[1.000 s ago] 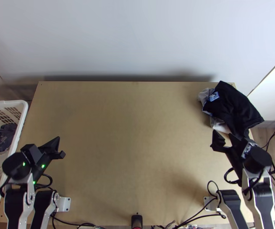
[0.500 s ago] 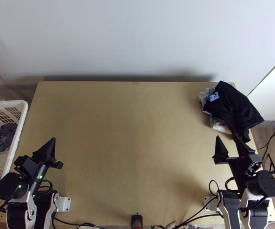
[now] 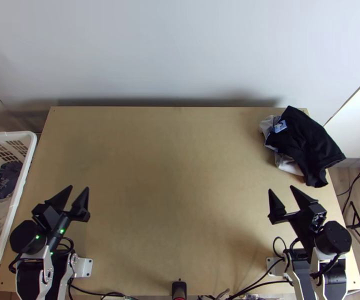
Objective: Fold the t-shirt
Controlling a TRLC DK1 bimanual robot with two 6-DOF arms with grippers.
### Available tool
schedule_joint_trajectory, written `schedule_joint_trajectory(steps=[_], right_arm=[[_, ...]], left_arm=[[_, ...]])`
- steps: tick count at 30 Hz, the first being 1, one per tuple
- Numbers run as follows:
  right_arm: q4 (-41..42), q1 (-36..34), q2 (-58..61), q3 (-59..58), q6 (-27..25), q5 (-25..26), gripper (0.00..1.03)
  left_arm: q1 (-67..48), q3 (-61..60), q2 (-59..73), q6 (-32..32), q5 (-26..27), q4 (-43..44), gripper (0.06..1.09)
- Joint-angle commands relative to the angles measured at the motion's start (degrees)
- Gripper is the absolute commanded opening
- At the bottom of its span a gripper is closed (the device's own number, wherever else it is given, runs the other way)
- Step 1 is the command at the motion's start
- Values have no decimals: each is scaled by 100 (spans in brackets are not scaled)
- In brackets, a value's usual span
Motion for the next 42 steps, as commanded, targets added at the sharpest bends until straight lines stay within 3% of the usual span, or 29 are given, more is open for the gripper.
schedule_joint_trajectory(steps=[1,9,42], right_arm=[[-72,220,-115,-156,203,-7,98],[-72,185,-115,-481,370,-7,98],[-151,158,-115,-481,511,1,98]], left_arm=[[-17,-300,-1,148,239,-462,101],[36,-238,-1,-239,239,-1235,103],[54,-238,-1,-248,231,-1235,104]])
